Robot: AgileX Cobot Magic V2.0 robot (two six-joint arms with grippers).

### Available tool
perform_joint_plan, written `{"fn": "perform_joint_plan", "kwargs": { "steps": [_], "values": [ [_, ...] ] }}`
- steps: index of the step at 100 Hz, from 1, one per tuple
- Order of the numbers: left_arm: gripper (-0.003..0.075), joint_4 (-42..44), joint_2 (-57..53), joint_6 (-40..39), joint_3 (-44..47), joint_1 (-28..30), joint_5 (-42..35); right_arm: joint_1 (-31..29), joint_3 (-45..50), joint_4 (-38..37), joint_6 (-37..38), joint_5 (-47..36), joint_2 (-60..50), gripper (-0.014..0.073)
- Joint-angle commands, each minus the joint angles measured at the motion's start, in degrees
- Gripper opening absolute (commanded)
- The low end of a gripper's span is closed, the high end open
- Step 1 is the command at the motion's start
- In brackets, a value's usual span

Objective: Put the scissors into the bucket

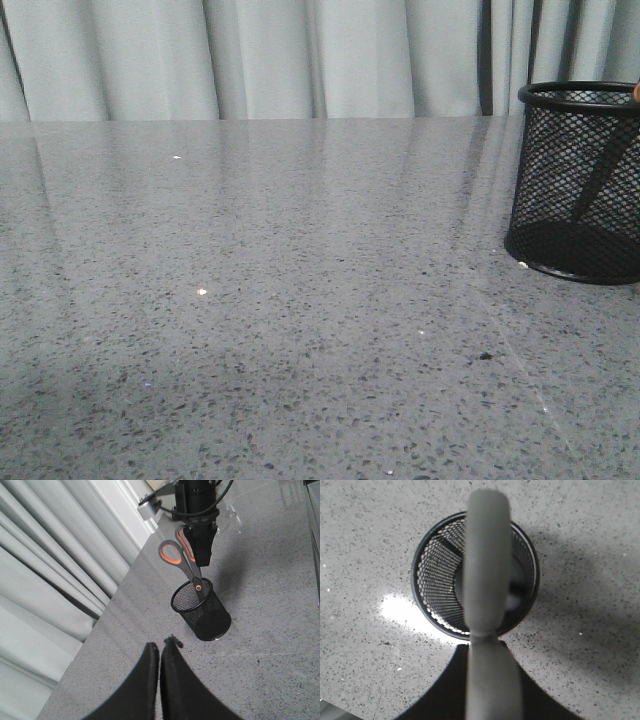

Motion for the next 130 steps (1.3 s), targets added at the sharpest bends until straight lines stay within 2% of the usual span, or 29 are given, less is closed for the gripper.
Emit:
{"fn": "perform_joint_plan", "kwargs": {
  "steps": [1, 9, 13, 18, 30, 35, 40, 46, 54, 64, 74, 81, 93, 95, 103, 115, 122, 130],
  "values": [
    [-0.002, -0.68, 0.17, -1.03, -1.32, -0.37, -3.58, -0.14, -1.21, 0.77, -0.24, -1.1, 0.26, -0.0062],
    [-0.002, -0.68, 0.17, -1.03, -1.32, -0.37, -2.92, -0.14, -1.33, 0.77, -0.24, -2.52, 0.39, -0.0048],
    [-0.002, -0.68, 0.17, -1.03, -1.21, -0.37, -2.95, -0.14, -1.33, 0.77, -0.24, -3.41, 0.39, -0.001],
    [-0.002, -0.68, 0.17, -1.03, -1.08, -0.37, -3.07, -0.14, -1.33, 0.77, -0.24, -4.13, 0.28, 0.0065],
    [-0.002, -0.68, 0.17, -1.03, -0.58, -0.37, -3.16, -0.14, -1.41, 0.77, -0.24, -5.24, 0.28, 0.0337],
    [-0.002, -0.68, 0.17, -1.03, -0.18, -0.37, -3.16, -0.14, -1.41, 0.77, -0.24, -5.72, 0.28, 0.0422],
    [-0.002, -0.68, 0.17, -1.18, 0.08, -0.37, -3.16, -0.14, -1.45, 0.77, -0.24, -6.68, 0.16, 0.0477],
    [-0.002, -0.68, 0.17, -1.76, 0.48, -0.37, -3.7, -0.14, -2.21, 0.77, -0.24, -7.71, 0.16, 0.0501],
    [-0.002, -0.68, 0.17, -5.21, 1.17, -0.37, -5.97, -0.14, -4.42, 0.72, -0.86, -8.75, 0.16, 0.05],
    [-0.002, -0.55, 0.17, -11.88, 3.35, -0.37, -13.27, -0.14, -9.55, 0.63, -0.87, -8.83, 0.16, 0.0496],
    [-0.002, -0.55, 0.17, -17.03, 5.97, -0.37, -21.03, -0.14, -14.56, 0.63, -0.87, -8.83, -0.11, 0.0423],
    [-0.002, -0.55, 0.17, -19.06, 8.31, -0.28, -27.22, -0.14, -16.69, 0.63, -0.87, -9.16, -1.28, 0.0285],
    [-0.002, -3.39, -0.78, -19.55, 13.18, 1.48, -37.06, -0.14, -15.76, 0.63, -1.02, -11.99, -6.31, -0.0043],
    [-0.002, -4.87, -1.16, -19.55, 14.17, 2.03, -38.84, -0.14, -15.08, 0.63, -1.33, -12.87, -7.51, -0.0074],
    [-0.002, -11.49, -2.81, -19.55, 18.14, 4.62, -45.58, -0.14, -10.82, 0.63, -2.75, -17.36, -13.55, -0.0044],
    [-0.002, -21.16, -6.0, -19.3, 26.12, 9.67, -57.0, -0.14, 0.51, 0.63, -4.85, -26.42, -25.25, -0.0045],
    [-0.002, -24.07, -7.24, -18.88, 30.33, 12.8, -60.35, -0.14, 9.06, 0.63, -6.7, -32.19, -32.89, -0.0045],
    [-0.002, -24.07, -7.68, -18.88, 33.67, 16.25, -60.4, -0.14, 19.67, 0.44, -8.05, -38.55, -41.23, -0.0046]
  ]
}}
